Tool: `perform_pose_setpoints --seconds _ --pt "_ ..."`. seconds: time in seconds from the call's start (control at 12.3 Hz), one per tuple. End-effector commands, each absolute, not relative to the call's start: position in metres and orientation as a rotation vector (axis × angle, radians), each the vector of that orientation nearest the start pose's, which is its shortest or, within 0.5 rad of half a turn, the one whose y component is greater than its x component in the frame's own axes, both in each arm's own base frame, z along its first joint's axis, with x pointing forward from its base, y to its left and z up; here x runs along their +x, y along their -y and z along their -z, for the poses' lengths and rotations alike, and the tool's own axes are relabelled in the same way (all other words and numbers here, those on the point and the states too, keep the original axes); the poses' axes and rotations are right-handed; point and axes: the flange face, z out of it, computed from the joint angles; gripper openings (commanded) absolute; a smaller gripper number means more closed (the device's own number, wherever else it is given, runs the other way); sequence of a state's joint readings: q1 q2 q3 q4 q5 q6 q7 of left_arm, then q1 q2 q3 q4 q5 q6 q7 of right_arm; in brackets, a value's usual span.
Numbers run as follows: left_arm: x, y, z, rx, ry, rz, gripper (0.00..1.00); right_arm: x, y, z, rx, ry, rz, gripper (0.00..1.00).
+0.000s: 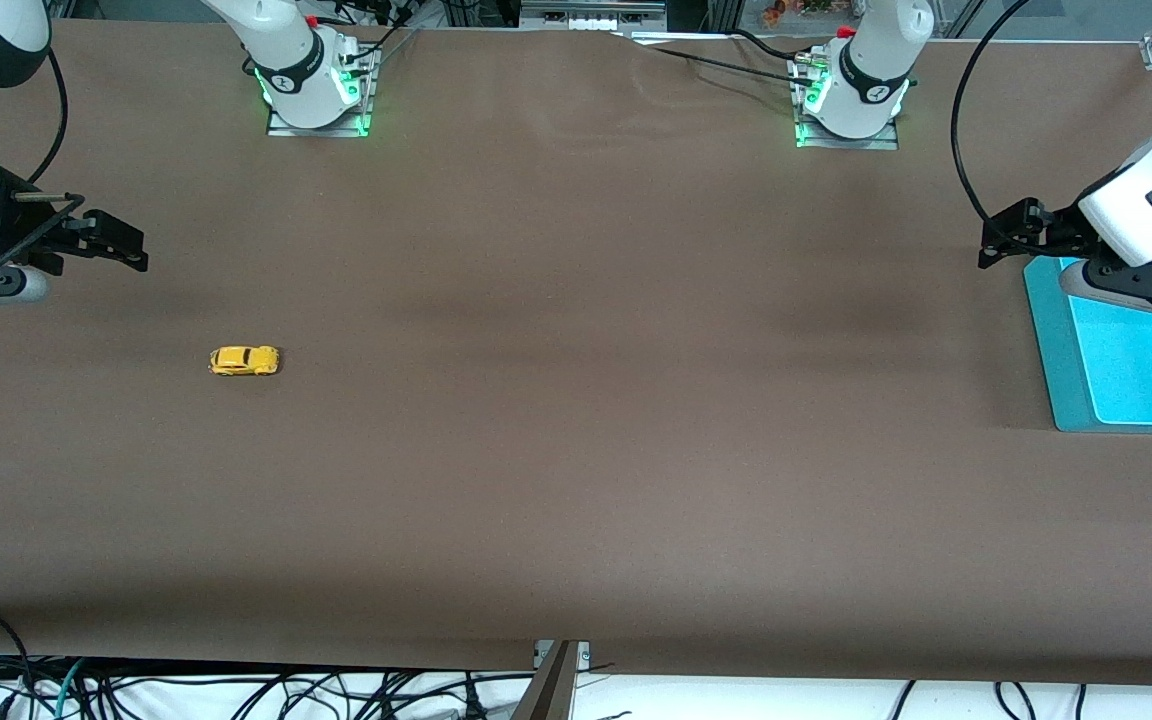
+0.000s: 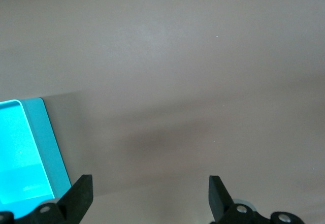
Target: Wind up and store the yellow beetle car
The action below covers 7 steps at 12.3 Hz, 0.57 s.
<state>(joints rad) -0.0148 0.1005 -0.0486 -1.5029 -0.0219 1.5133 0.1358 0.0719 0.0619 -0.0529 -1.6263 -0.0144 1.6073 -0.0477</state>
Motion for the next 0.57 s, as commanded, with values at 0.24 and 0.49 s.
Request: perform_pose_setpoints --seconds 0.24,0.49 --pt "0.5799 0.0379 -0.6 -3.174 -0.302 -0.139 1.0 0.575 -0.0008 -0.5728 -3.142 0.063 -0.118 1.0" --pt "0.5798 0.0379 -0.5993 -3.174 -0.302 -0.142 1.0 0.5752 -0.0008 -0.5736 -3.142 0.072 -0.116 1.0"
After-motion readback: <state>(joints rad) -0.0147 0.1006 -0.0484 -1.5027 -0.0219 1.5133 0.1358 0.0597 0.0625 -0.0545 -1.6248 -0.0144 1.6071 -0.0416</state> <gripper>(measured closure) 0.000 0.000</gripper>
